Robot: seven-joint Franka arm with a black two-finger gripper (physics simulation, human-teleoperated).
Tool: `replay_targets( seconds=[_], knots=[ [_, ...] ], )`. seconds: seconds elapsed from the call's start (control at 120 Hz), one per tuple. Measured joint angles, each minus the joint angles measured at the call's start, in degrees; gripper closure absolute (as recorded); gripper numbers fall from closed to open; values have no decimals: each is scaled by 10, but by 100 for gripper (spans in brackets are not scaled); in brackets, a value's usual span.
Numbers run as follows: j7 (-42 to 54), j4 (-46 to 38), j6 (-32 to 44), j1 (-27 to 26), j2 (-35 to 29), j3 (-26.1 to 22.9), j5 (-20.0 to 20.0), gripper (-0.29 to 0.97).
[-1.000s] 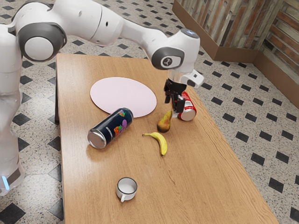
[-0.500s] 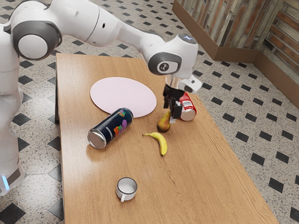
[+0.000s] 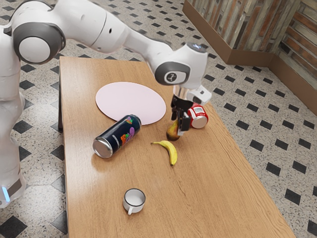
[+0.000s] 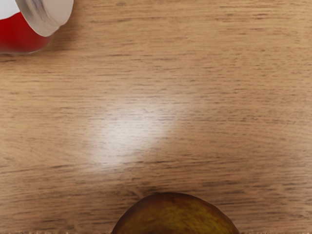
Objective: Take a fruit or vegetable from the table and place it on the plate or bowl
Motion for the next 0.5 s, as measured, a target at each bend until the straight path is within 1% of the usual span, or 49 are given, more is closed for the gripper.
replay_targets(
  seconds=[0.375, 0.417, 0.5],
  knots=[
    [2, -21, 20, 5, 6, 1, -6, 3],
    [3, -22, 22, 5, 6, 1, -8, 8],
    [3, -23, 25, 5, 6, 1, -10, 25]
  ],
)
